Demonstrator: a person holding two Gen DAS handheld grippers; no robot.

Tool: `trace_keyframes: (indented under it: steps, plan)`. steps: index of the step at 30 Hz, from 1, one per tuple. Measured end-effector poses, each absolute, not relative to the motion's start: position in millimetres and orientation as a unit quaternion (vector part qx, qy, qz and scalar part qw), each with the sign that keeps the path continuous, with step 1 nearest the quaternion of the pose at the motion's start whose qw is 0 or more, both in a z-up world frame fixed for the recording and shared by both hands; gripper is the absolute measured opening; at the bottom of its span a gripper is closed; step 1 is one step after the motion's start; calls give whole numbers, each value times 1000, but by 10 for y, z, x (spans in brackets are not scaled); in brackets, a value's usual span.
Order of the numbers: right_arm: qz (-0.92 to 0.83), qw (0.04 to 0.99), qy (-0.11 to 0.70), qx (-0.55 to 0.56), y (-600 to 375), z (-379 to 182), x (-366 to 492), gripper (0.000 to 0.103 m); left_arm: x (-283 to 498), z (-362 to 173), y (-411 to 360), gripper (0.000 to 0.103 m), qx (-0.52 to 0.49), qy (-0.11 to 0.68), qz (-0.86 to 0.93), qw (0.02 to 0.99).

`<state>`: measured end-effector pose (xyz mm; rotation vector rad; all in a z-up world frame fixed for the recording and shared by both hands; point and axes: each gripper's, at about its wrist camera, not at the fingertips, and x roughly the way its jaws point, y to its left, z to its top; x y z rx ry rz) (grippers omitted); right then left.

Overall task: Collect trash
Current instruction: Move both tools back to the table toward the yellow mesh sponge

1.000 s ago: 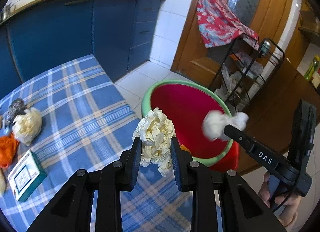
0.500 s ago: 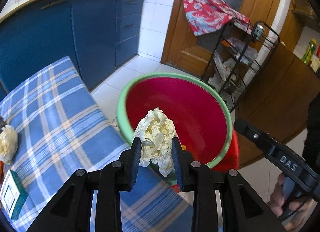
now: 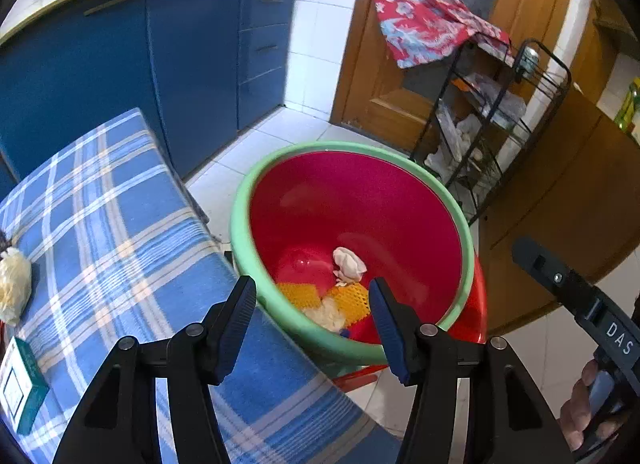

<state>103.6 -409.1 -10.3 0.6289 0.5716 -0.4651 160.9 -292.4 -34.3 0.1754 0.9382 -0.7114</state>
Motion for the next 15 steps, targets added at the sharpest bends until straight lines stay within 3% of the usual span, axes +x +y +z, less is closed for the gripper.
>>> trace_keyframes:
  steps: [15]
  plan:
    - [-194,889,280,308,-3850,-65,1037,43,1571,-269,-2221,60,43,445,-259,856]
